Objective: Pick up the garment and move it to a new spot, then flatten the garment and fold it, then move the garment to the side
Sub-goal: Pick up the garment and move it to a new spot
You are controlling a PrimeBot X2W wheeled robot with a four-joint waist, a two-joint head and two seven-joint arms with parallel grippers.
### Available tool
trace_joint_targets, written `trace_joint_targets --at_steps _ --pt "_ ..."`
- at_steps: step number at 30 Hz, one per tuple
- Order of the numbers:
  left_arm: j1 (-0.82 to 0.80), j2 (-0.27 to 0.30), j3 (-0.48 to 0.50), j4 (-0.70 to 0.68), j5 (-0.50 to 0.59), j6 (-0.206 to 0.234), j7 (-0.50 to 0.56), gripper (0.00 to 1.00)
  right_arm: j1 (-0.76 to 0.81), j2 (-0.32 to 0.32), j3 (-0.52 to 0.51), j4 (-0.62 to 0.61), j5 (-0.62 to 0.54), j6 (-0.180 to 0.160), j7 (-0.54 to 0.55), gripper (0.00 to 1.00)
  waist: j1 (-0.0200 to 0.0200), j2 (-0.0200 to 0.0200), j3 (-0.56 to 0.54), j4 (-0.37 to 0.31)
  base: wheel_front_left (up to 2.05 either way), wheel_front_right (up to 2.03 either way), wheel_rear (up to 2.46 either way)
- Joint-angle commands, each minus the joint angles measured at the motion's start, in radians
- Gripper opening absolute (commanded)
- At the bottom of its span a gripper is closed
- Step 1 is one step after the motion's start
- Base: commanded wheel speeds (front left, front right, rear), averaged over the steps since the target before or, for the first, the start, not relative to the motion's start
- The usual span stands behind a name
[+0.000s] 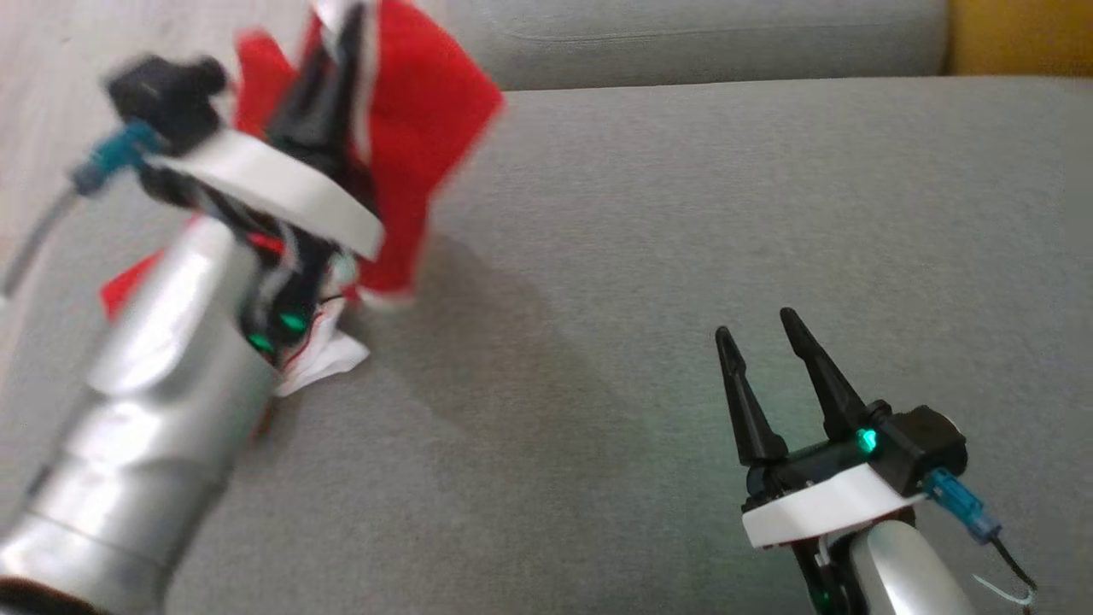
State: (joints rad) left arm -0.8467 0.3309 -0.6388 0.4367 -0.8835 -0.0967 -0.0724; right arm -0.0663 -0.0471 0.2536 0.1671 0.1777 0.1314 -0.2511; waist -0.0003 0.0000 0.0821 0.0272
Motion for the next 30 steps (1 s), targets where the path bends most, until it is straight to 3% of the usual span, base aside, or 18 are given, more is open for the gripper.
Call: trace_joint_targets --at_steps 1,8,17,18,19,24,30 --pt "-0.021 0.010 0.015 -0.063 -0.001 0.019 0.015 0.00 -0.019 -0.003 0.022 -0.038 0.011 -0.001 -0.011 1.00 0.0003 0.0000 -0.002 -0.038 0.00 0.00 0.00" --pt "0.009 -0.097 -0.071 -0.125 0.028 0.083 0.049 0.00 -0.025 -0.003 0.029 -0.049 0.015 -0.001 -0.011 1.00 0.0003 0.0000 0.046 -0.150 0.00 0.00 0.00" --pt "-0.060 -0.211 -0.189 0.011 0.140 0.110 0.035 0.00 -0.041 -0.003 0.005 -0.079 0.045 -0.001 -0.011 1.00 0.0003 0.0000 0.118 -0.308 0.00 0.00 0.00" --pt "-0.053 -0.219 -0.226 0.035 0.154 0.099 0.057 0.36 -0.041 -0.003 0.000 -0.081 0.047 -0.001 -0.011 1.00 0.0003 0.0000 0.124 -0.317 0.00 0.00 0.00" --pt "-0.042 -0.227 -0.259 0.056 0.165 0.090 0.073 0.99 -0.040 -0.003 -0.003 -0.084 0.049 -0.001 -0.011 1.00 0.0003 0.0000 0.129 -0.326 0.00 0.00 0.00" --pt "0.022 -0.252 -0.344 0.118 0.167 0.055 0.106 1.00 -0.040 -0.003 -0.020 -0.094 0.058 -0.001 -0.011 1.00 0.0003 0.0000 0.139 -0.340 0.00 0.00 0.00" --pt "0.015 -0.262 -0.340 0.157 0.183 0.070 0.021 1.00 -0.045 -0.003 -0.048 -0.100 0.054 -0.001 -0.011 1.00 0.0003 0.0000 0.126 -0.296 0.00 0.00 0.00"
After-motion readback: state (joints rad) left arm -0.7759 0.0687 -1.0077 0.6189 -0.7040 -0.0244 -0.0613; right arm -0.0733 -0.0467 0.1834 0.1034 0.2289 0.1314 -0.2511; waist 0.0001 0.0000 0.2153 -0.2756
